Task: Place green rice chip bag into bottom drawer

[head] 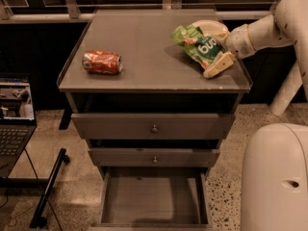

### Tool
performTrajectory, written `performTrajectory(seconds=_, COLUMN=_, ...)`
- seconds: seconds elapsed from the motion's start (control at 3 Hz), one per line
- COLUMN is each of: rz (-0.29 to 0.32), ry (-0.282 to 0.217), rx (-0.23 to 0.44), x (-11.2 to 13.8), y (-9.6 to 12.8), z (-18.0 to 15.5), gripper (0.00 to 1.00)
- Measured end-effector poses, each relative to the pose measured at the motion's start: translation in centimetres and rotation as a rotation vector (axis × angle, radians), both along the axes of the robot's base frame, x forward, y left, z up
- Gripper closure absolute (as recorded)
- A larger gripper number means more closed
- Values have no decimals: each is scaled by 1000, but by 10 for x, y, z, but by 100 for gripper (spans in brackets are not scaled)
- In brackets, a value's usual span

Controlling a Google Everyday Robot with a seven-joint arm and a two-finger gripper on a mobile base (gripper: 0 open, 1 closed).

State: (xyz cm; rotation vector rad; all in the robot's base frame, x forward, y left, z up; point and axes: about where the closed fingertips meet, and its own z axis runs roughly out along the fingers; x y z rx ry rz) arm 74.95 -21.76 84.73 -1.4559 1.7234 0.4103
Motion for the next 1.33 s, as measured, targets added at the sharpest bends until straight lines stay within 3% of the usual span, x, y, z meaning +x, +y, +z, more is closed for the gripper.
performTrajectory(seconds=1.0, rz=0, ry=0, rx=0, x=0, y=0, z=0, gripper=87)
performTrajectory(seconds=1.33, rz=0, ry=0, rx=0, x=0, y=0, z=0, gripper=100)
